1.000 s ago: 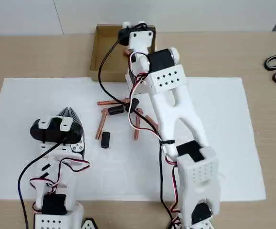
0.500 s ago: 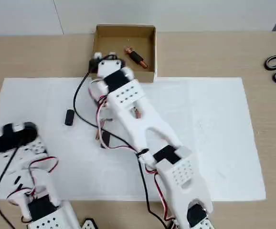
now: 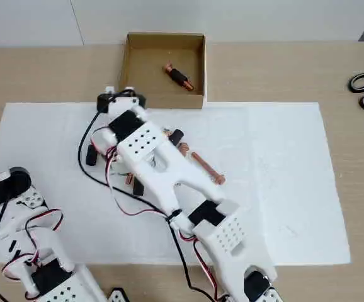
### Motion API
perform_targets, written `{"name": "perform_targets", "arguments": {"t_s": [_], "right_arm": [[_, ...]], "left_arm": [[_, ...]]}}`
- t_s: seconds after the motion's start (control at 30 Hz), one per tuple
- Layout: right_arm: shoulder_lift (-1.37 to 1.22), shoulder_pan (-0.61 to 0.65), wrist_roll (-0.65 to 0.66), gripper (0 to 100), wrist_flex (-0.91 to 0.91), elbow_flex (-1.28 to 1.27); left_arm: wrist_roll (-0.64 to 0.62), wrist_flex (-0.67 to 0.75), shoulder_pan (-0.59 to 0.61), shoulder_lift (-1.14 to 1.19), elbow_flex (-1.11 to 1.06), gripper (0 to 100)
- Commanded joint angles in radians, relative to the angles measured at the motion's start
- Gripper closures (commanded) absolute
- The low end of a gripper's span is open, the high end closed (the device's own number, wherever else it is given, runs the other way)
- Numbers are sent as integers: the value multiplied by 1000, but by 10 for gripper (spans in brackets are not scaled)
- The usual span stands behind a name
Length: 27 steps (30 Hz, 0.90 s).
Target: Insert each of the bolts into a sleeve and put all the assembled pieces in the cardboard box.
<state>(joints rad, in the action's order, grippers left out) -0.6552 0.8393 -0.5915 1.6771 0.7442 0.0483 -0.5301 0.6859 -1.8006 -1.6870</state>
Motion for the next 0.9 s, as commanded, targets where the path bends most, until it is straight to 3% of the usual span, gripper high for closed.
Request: {"name": "perform_targets", "arguments": {"t_s": [0.0, 0.87], "right_arm": [[5, 35, -9, 858, -2, 3], [-87, 38, -9, 858, -53, -26]], "left_arm": [[3, -3, 3, -9, 8, 994], [3, -3, -2, -9, 7, 994]]}}
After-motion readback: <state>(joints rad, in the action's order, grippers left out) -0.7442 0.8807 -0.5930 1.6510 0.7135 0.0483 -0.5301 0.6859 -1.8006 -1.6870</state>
